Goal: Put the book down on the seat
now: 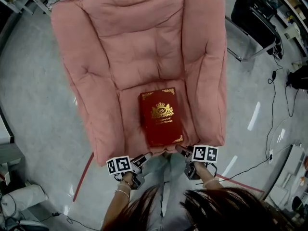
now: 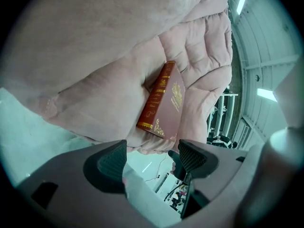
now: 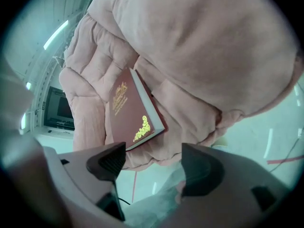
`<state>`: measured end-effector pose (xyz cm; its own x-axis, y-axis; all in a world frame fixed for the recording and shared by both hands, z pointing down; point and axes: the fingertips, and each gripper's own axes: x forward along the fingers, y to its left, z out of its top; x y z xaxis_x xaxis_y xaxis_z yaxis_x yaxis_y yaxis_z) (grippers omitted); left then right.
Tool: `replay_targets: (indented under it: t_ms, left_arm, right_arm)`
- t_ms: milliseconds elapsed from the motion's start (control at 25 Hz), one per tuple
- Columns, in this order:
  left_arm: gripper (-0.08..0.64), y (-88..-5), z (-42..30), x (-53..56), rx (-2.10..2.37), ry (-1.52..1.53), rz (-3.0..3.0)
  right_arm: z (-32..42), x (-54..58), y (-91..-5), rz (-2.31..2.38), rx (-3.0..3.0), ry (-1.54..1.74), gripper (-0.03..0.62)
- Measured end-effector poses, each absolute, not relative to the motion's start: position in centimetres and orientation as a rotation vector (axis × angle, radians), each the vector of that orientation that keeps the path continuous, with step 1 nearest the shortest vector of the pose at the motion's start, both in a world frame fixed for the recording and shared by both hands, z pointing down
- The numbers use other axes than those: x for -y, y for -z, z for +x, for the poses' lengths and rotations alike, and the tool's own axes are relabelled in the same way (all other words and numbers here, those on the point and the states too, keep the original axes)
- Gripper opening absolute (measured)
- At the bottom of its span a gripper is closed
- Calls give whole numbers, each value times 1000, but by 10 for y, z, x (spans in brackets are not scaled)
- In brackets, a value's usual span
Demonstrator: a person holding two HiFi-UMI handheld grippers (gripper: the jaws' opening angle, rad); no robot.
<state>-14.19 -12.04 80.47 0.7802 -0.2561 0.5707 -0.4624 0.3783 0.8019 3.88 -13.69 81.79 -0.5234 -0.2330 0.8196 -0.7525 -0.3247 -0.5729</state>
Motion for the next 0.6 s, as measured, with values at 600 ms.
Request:
replay_targets:
  t_ms: [600]
  left_arm:
    - [254, -773, -137, 76, 810, -48, 1159]
  right_arm:
    - [30, 95, -768, 1040, 1637, -1869, 354]
